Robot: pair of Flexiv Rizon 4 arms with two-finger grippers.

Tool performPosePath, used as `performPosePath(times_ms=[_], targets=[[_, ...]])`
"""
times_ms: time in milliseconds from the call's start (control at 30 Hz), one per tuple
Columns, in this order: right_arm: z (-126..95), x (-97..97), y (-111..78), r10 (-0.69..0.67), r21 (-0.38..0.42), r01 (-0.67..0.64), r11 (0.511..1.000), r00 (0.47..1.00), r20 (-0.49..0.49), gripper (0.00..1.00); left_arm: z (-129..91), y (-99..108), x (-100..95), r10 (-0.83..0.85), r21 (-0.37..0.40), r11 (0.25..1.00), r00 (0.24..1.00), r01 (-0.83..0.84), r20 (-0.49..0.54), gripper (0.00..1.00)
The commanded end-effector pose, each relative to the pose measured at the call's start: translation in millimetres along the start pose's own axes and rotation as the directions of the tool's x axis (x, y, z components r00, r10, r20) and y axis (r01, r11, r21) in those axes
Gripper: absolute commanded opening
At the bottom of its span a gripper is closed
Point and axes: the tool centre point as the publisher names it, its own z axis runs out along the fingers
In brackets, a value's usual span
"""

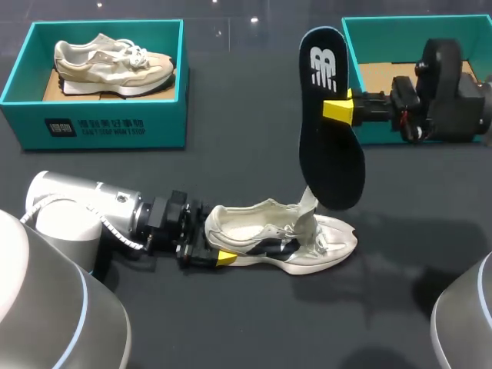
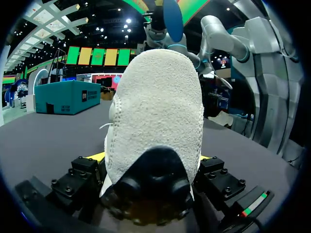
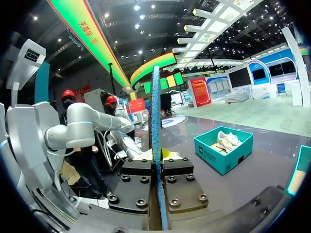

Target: Take the shoe out of the shoebox, open the shoe tongue, remove and reinsert the insole, then place the shoe into the shoebox

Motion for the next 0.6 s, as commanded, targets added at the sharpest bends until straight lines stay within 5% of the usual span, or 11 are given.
performPosePath(times_ms=[33, 600], targets=[[-17, 21.9, 0.2, -0.009, -0.009, 0.009, 1.0, 0.998, 0.061, 0.0, 0, 1, -0.1, 0.0, -0.002, 1.0, 1.0, 0.0, 0.0, 0.0], [-42, 44.5, 3.2, -0.019, -0.019, 0.02, 1.0, 0.996, 0.083, 0.0, 0, 1, -0.1, 0.0, -0.002, 1.0, 1.0, 0.0, 0.0, 0.0]])
